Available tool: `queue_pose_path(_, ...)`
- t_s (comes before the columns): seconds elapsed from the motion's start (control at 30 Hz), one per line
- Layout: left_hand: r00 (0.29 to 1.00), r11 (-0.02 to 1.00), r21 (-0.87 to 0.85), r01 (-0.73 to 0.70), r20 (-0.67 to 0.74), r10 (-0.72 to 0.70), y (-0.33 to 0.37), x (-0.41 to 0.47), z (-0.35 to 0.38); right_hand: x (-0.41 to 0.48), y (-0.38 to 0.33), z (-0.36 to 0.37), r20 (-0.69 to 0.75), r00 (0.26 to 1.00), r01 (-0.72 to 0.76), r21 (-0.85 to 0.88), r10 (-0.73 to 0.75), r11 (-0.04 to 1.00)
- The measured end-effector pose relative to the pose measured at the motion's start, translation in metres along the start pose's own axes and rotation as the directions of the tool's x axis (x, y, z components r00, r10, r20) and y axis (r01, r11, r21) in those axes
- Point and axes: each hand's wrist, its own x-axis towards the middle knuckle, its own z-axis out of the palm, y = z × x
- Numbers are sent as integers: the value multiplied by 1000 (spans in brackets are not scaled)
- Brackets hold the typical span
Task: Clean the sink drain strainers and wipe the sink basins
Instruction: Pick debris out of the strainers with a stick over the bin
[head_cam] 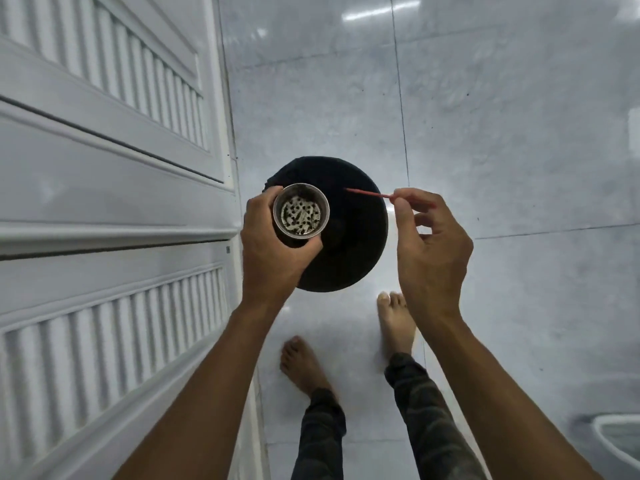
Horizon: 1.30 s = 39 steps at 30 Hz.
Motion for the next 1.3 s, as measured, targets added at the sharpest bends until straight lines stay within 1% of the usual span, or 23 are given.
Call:
queue_pose_path(0.13,982,998,-63,-12,-188,0,58,8,-48,6,-92,-13,-15,993,121,107,-120,987)
queue_pose_path(0.2,969,996,-87,-7,-247,-15,84,14,-68,8,-134,-16,-11,985,173,154,-173,973)
queue_pose_path(0.3,930,995,-100,-28,-368,-10,125,20,-125,0,-212,-18,11,965,251,231,-261,940)
queue_pose_path(0.47,839,992,-76,-97,-542,41,177,16,-230,-28,-326,-19,41,920,352,351,-390,868)
queue_pose_path(0.57,767,993,-39,-107,-639,58,191,-1,-289,-56,-379,-13,64,882,402,414,-467,817)
queue_pose_path(0.63,712,996,-15,-85,-701,50,191,-20,-331,-83,-410,-3,95,852,420,463,-515,781)
queue_pose_path(0.77,587,1000,21,5,-809,14,171,-69,-405,-148,-452,24,189,778,425,544,-599,724)
queue_pose_path(0.87,502,995,-17,97,-862,-64,140,-119,-450,-208,-463,52,310,712,379,586,-630,717)
queue_pose_path(0.9,479,992,-33,126,-873,-89,129,-135,-461,-226,-462,60,348,686,368,592,-639,717)
queue_pose_path(1.0,400,964,-78,256,-899,-179,81,-196,-491,-287,-452,87,470,573,349,601,-671,719)
queue_pose_path(1.1,304,894,-176,411,-899,-316,24,-261,-506,-339,-434,109,583,472,315,589,-662,744)
queue_pose_path(1.17,245,837,-239,492,-885,-396,-16,-304,-509,-367,-420,125,656,392,324,557,-645,764)
queue_pose_path(1.23,214,780,-311,543,-847,-486,-54,-337,-506,-390,-405,138,733,323,346,497,-598,796)
queue_pose_path(1.3,201,711,-378,592,-786,-585,-91,-362,-499,-410,-392,151,786,283,377,435,-549,818)
